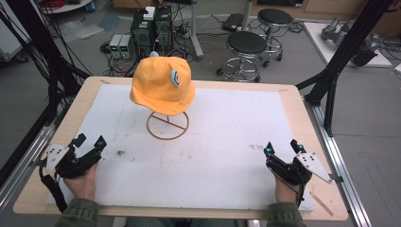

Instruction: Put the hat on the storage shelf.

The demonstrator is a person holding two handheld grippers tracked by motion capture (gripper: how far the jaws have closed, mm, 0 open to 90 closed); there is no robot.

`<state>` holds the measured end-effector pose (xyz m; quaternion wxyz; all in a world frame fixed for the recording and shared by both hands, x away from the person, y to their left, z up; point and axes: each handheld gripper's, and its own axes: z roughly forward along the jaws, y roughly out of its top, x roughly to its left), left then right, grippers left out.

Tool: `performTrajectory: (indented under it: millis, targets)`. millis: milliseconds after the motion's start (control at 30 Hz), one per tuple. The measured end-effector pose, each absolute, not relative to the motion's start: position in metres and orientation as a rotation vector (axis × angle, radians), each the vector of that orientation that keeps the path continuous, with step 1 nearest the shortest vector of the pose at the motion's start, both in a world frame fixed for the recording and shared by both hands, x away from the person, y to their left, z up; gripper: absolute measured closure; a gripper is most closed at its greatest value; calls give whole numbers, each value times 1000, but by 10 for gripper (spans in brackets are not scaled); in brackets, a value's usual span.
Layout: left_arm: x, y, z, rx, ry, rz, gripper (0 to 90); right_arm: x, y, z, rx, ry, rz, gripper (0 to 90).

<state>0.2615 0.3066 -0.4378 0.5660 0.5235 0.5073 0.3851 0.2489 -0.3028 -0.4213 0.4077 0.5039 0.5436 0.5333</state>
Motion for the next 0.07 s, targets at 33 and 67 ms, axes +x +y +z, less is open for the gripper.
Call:
performTrajectory:
  millis: [33, 67]
  targets:
    - [262, 306, -438, 1231, 1193, 906, 260, 249, -303, -421, 1272, 1368, 1345, 122]
    - [262, 306, -438, 1234, 1192, 908, 260, 249, -303, -421, 1274, 1368, 1344, 122]
